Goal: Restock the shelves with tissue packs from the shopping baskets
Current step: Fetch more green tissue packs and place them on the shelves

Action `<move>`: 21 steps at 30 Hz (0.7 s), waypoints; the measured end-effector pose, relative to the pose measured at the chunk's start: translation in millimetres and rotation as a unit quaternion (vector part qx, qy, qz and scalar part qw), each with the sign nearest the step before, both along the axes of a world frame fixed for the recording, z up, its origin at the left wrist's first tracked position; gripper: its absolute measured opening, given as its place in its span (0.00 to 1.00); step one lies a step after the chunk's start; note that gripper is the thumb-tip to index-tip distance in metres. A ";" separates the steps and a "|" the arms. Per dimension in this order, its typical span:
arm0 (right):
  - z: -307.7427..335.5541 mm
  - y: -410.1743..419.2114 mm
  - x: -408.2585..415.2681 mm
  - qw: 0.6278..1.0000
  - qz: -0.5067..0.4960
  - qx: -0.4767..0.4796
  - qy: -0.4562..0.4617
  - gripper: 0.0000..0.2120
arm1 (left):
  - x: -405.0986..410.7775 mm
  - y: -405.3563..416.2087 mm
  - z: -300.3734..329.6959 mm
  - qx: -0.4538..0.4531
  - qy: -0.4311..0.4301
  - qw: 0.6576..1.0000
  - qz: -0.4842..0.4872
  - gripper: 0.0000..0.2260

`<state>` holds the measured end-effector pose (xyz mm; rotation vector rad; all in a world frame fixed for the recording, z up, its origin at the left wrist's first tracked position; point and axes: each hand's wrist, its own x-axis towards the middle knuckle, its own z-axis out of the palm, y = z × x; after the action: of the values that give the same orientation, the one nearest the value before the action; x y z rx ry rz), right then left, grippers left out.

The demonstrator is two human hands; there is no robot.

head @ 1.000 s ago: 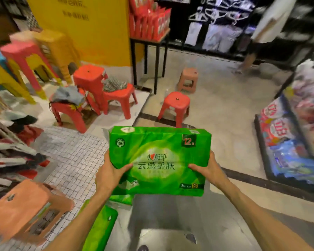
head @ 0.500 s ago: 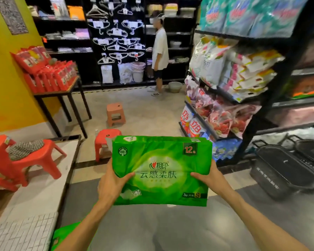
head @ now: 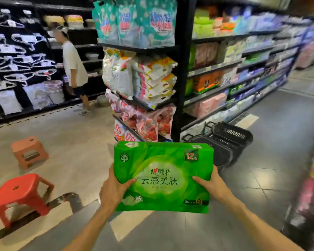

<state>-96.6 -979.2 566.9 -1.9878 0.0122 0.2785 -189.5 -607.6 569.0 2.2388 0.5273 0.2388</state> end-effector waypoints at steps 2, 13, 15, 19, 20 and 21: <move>-0.8 -24.2 16.7 0.999 -0.034 -0.002 -0.004 0.48 | 38.7 -21.9 -1.5 -0.010 0.000 0.999 -0.033 0.51; 12.6 -130.4 154.1 0.974 -0.218 -0.054 -0.023 0.46 | 315.7 -124.8 -10.3 -0.049 -0.018 0.968 -0.244 0.55; 17.8 -148.8 179.1 0.965 -0.253 -0.059 -0.019 0.49 | 364.5 -144.7 -6.2 -0.038 -0.014 0.962 -0.271 0.54; 21.4 -182.9 226.3 0.946 -0.320 -0.054 -0.022 0.45 | 447.3 -192.4 3.3 -0.024 -0.019 0.949 -0.313 0.50; 21.9 -191.1 237.1 0.941 -0.332 -0.055 -0.019 0.43 | 465.6 -204.0 4.7 -0.022 -0.018 0.947 -0.319 0.48; 21.3 -200.0 248.4 0.936 -0.347 -0.051 -0.017 0.43 | 483.2 -215.4 4.9 -0.018 -0.014 0.945 -0.327 0.46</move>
<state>151.8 -1179.2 588.2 -1.9571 0.7043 -0.2196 293.6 -823.1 573.9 2.2378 -0.2423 -0.0838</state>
